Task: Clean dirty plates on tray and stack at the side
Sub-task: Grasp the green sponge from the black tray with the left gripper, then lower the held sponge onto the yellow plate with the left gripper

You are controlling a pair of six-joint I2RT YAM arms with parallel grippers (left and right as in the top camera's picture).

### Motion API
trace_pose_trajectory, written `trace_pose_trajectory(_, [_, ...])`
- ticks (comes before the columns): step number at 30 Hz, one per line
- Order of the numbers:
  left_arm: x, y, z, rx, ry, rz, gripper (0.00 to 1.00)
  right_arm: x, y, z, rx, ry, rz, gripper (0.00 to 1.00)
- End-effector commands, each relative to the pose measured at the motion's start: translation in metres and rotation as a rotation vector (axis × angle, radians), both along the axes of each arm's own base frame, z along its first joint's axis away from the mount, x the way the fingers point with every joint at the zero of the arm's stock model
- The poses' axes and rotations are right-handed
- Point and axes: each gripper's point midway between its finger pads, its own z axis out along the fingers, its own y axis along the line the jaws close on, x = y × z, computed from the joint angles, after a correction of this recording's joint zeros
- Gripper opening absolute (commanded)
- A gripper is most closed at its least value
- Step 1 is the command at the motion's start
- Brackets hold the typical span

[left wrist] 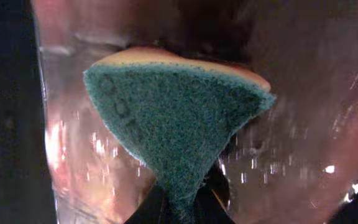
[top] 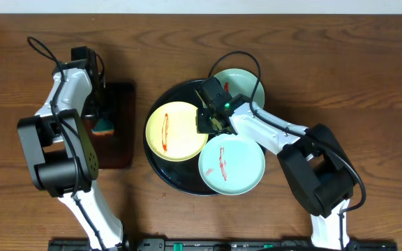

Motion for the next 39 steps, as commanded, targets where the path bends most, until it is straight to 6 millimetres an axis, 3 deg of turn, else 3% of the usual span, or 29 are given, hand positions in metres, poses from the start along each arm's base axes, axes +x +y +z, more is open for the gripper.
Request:
trace_pose_trajectory(1, [0.015,0.000,0.049,-0.005,-0.109,0.026,0.08,-0.004,-0.005,-0.023,-0.071,0.011,0.003,0.01])
trace_pose_trajectory(8, [0.006,-0.046,0.133,-0.233,-0.276,0.036,0.07,-0.005,-0.003,-0.023,-0.062,0.016,0.007,0.01])
trace_pose_trajectory(12, [-0.012,-0.076,0.151,-0.324,-0.259,-0.003,0.07,-0.007,-0.001,-0.022,-0.045,0.028,0.014,0.01])
trace_pose_trajectory(16, [-0.029,-0.107,0.138,-0.367,-0.174,-0.058,0.07,-0.008,0.000,-0.022,-0.043,0.032,0.015,0.01])
trace_pose_trajectory(24, [-0.058,-0.159,0.084,-0.386,-0.050,-0.116,0.07,-0.010,0.001,-0.022,-0.035,0.041,0.020,0.01])
trace_pose_trajectory(30, [-0.067,-0.172,0.040,-0.390,-0.049,-0.101,0.08,-0.011,0.000,-0.023,-0.037,0.044,0.020,0.02])
trace_pose_trajectory(39, [-0.043,-0.175,0.011,-0.395,-0.210,-0.128,0.07,-0.011,0.001,-0.023,-0.035,0.045,0.022,0.02])
